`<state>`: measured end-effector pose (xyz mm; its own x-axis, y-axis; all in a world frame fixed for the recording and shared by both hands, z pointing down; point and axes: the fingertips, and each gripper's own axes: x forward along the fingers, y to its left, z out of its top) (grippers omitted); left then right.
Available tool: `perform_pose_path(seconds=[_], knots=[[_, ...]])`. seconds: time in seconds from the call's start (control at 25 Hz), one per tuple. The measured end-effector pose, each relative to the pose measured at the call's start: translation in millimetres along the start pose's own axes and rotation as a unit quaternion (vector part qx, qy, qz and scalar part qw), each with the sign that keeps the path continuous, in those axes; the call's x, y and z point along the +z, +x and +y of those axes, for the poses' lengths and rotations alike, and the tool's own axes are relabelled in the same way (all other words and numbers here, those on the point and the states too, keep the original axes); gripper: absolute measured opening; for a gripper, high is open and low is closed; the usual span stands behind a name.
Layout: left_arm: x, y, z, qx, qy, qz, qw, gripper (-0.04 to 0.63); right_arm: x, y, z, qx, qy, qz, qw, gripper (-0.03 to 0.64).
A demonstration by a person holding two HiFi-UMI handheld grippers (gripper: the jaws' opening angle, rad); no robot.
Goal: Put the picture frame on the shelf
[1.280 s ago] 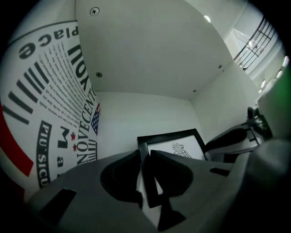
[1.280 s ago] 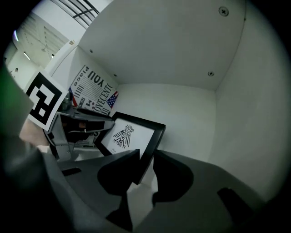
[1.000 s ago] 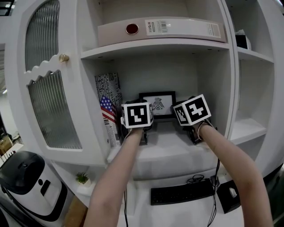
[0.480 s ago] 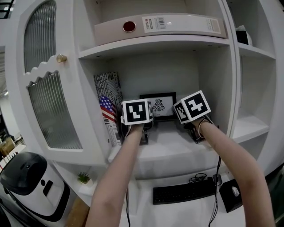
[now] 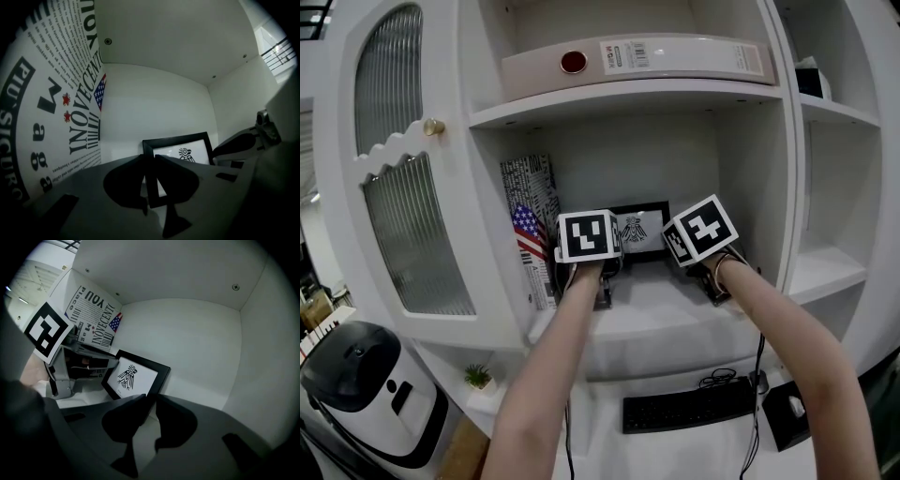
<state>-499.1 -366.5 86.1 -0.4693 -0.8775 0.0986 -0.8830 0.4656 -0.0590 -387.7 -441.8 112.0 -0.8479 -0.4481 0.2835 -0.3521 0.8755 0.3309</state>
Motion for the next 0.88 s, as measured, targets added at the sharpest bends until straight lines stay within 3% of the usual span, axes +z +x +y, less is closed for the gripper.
perform_pose_path(seconds=[0.88], knots=[[-11,5,0,-0.007,-0.008,0.033,0.9994,0.066,-7,3,1,0.005,-0.005,0.030,1.000,0.060]])
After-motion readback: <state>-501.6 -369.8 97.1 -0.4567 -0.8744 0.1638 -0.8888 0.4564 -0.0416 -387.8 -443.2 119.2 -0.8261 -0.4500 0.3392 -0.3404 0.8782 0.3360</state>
